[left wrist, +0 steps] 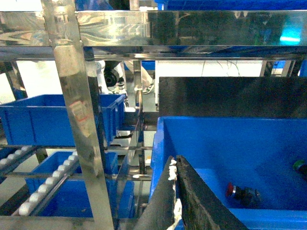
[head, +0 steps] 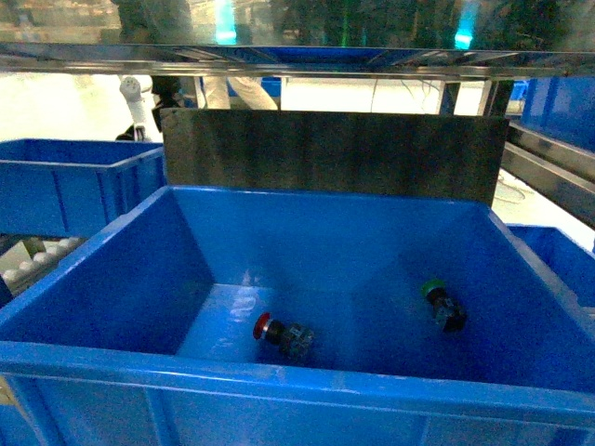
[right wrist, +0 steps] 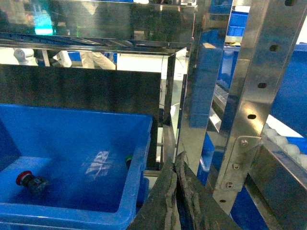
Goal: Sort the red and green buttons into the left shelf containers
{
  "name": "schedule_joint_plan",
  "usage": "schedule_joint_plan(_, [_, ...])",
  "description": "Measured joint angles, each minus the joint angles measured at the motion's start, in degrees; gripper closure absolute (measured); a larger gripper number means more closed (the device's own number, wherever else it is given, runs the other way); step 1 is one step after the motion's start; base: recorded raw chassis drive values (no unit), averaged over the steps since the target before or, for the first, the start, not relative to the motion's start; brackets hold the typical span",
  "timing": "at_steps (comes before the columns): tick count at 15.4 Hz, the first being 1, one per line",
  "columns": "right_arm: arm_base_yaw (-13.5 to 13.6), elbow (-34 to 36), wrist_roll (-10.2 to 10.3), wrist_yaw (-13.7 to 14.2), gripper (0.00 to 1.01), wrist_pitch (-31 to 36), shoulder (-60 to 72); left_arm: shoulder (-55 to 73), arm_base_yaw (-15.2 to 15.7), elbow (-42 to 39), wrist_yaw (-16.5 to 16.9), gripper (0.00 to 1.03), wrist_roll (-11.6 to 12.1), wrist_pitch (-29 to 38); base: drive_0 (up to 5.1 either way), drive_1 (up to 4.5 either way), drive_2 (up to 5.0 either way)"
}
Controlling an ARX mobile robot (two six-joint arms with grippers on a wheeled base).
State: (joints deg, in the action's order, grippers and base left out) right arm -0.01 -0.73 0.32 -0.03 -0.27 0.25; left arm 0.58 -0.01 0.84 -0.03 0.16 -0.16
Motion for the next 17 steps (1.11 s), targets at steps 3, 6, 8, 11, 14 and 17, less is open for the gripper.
schedule_joint_plan(3, [0.0,0.0,0.0,0.0,0.99,0.0,0.0,0.0,0.0,0.0,0.0,1.01,0.0,0.0,0.0,0.00,0.0])
schedule_joint_plan(6, [0.0,0.0,-0.1,0.0,0.81,0.0,0.0,0.0,0.0,0.0,0.0,0.83,0.0,0.0,0.0,0.00,0.0])
schedule_joint_plan(8, [0.0,0.0,-0.1,0.0,0.58,0.0,0.0,0.0,0.0,0.0,0.0,0.59,-0.1,0.0,0.0,0.00,0.0])
schedule_joint_plan(11, [0.0,0.0,-0.1,0.0,0.25,0.0,0.0,0.0,0.0,0.0,0.0,0.26,-0.1,0.0,0.0,0.00,0.0])
schedule_joint_plan(14, [0.0,0.0,0.0,0.0,0.01,0.0,0.0,0.0,0.0,0.0,0.0,0.03,0.0,0.0,0.0,0.00,0.0])
schedule_joint_plan(17, [0.0,0.0,-0.1,0.0,0.03,0.0,0.0,0.0,0.0,0.0,0.0,0.05,0.0,0.0,0.0,0.00,0.0])
